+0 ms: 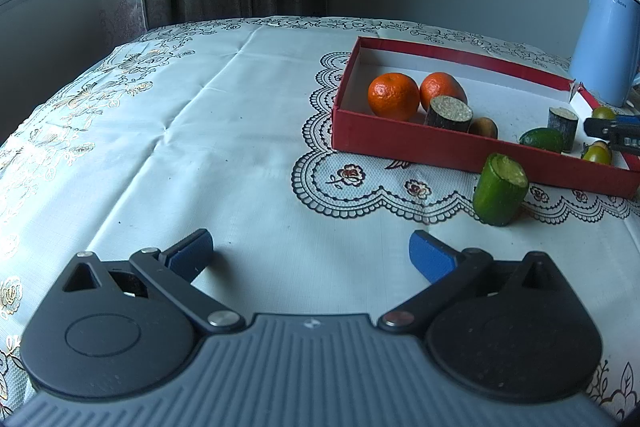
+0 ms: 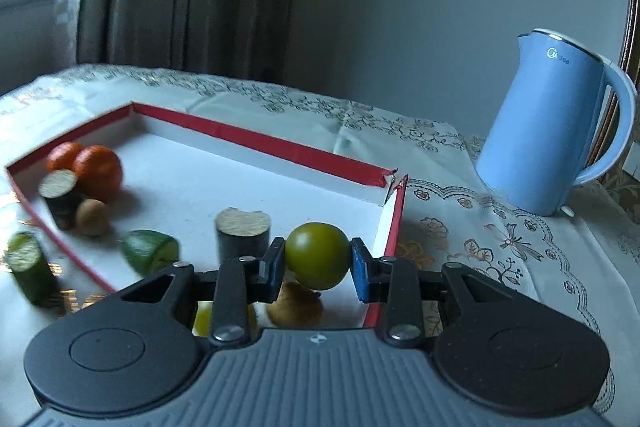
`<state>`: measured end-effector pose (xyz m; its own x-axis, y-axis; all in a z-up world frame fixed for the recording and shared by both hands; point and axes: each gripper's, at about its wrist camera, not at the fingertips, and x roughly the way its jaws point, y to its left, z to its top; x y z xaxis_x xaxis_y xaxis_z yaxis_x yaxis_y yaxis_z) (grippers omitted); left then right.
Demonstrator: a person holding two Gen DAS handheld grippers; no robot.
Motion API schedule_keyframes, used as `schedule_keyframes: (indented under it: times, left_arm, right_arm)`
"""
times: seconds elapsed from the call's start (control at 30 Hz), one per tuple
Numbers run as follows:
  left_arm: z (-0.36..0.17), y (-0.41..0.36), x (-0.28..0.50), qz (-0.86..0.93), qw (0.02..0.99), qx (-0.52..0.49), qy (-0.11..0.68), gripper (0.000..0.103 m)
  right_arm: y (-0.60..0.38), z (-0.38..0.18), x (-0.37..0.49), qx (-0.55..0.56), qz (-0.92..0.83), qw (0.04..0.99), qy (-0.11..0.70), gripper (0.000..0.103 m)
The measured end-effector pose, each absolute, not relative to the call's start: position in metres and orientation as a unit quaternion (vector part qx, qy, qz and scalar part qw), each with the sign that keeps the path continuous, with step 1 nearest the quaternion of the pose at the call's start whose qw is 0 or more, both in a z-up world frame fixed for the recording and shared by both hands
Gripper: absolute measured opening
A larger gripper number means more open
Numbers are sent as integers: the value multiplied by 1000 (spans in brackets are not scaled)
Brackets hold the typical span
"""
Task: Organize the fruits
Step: 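Grasp the green lime with the right gripper and carry it over the tray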
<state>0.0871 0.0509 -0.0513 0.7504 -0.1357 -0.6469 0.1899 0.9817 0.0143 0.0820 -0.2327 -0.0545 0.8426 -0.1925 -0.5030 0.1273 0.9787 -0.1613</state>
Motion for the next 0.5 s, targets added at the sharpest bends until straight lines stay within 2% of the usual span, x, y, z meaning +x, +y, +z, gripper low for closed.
schedule_keyframes:
  times: [0.5]
  left_arm:
    - [-51,51,87,-87,935,40,343,103]
  right_arm:
    - [-237,-64,114,-40,-80,950,299,33]
